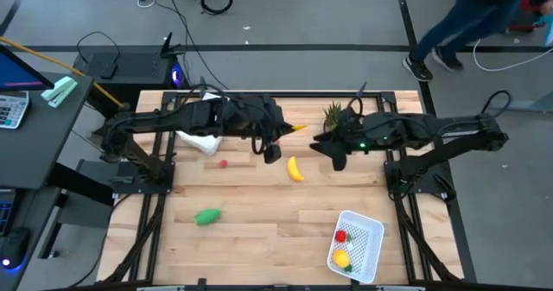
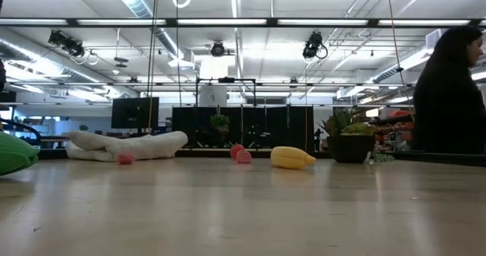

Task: Pick and placing Produce into tupperware
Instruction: Put the yellow chili pepper into the white bin

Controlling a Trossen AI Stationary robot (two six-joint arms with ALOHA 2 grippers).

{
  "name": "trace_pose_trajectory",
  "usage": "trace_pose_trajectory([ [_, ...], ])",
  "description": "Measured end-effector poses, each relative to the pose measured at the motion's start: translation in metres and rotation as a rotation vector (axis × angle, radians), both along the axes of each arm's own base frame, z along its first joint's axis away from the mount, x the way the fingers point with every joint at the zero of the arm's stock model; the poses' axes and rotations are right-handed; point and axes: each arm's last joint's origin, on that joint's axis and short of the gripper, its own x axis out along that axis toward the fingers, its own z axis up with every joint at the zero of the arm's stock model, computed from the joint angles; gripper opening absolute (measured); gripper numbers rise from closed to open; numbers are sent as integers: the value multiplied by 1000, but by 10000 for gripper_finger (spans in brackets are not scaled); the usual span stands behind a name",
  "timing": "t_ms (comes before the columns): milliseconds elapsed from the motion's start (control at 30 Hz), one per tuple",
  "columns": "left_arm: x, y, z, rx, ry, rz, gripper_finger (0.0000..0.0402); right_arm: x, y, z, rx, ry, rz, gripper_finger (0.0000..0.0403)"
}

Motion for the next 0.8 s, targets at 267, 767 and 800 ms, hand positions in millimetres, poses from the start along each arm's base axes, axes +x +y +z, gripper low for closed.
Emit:
trace_pose_trajectory([
  [267, 0, 2, -2, -1, 13, 6, 15, 33, -9, -21, -46, 49, -104, 228],
  [767, -2, 7, -6, -1, 58, 18, 22, 38, -11, -12, -140, -39, -126, 194],
  [800, -2, 7, -7, -1, 67, 18, 22, 37, -11, -10, -142, -44, -130, 192],
])
